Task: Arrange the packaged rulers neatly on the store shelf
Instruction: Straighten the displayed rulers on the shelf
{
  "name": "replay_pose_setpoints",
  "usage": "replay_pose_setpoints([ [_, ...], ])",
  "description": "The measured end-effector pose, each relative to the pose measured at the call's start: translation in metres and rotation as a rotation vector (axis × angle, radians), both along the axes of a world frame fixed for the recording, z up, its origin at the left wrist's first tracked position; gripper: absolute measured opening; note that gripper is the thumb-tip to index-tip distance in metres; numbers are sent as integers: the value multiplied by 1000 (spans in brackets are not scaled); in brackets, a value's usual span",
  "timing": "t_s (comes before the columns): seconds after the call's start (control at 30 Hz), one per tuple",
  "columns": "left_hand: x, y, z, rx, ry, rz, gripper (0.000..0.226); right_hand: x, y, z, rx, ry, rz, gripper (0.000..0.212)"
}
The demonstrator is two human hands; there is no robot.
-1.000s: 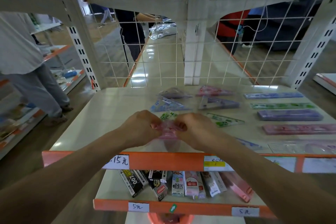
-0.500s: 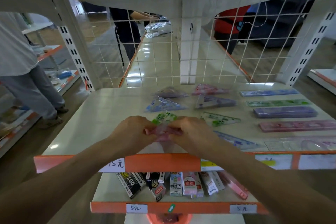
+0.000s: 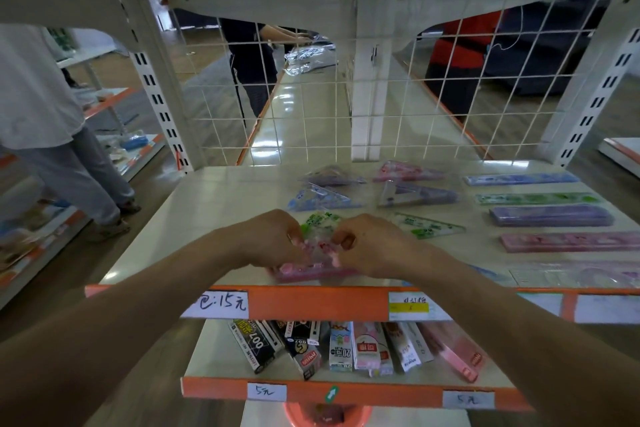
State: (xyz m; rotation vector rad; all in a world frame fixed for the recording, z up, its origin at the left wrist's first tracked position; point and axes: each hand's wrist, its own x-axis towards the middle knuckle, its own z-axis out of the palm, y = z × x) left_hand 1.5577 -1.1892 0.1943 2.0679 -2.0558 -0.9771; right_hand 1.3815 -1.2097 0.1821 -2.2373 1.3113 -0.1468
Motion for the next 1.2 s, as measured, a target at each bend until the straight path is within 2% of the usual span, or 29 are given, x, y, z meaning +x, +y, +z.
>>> replay_pose_setpoints([
  [0.2,-3,-5,-5,-6,-142,-57,32,1,1,1,21,63,11,35],
  [0.3,2,-2,-1,-14,-209,-104,29,-4,0,5,69,67,20,44],
  [0.37,4,2,3,-7,-225,-119,55,-7,0,9,96,95,27,53],
  [0.43,5,4,3,-2,-220,-137,66,-8,3,12,94,134,53,57],
  [0.63,0,5,-4,-90,-253,-210,44,-3,10,13,-5,180,109,47],
  [0.87,1,1,2,-15,-260,-216,50,-6,9,13,10,170,93,46],
  [0.9,4,-1,8,0,-242,-201,46,-8,4,17,6,157,75,44],
  [0.97,11,-10,18,-19,-182,-130,23,-11,-10,27,-23,106,6,39],
  [1.03,16,-22,22,-89,-120,-34,17,-11,-23,33,-30,79,-61,32],
  [1.1,15,-32,18,-130,-118,-7,13,-5,-32,33,-34,139,-74,32],
  [1.2,9,-42,3,-114,-200,-64,18,7,-35,26,-27,270,-35,41],
])
